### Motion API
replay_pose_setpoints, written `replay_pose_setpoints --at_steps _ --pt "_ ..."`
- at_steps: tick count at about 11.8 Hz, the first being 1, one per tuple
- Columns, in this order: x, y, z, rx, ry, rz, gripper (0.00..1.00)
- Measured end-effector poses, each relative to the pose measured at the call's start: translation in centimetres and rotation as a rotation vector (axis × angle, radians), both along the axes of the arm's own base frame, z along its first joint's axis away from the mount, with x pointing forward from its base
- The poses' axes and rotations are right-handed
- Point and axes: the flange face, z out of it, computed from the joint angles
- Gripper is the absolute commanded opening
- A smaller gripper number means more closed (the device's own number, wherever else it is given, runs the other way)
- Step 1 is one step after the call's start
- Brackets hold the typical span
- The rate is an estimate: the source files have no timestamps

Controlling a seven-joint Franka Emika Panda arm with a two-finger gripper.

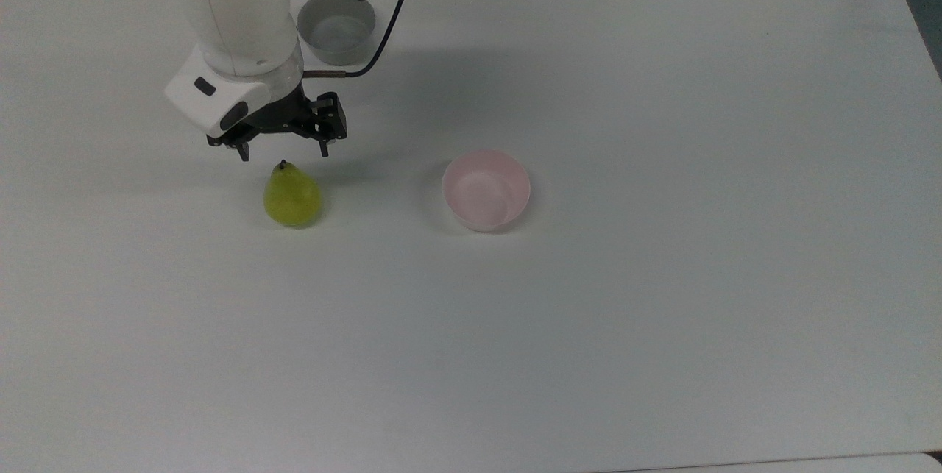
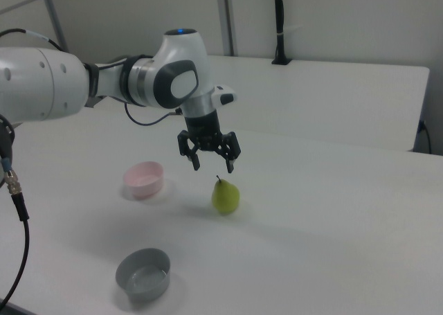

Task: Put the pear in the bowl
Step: 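Lower the open gripper over the green pear, then close the gripper around the pear's body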

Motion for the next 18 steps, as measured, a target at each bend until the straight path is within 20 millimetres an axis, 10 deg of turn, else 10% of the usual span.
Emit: replay_pose_setpoints --at_steps 7,13,18 --pt "0.9 -0.1 -6.6 -0.017 0.009 0.022 1.00" --pt "0.8 -0.4 -7.4 -0.039 0.026 0.033 0.29" --pt "0.8 -0.4 -7.2 -0.040 0.023 0.033 0.29"
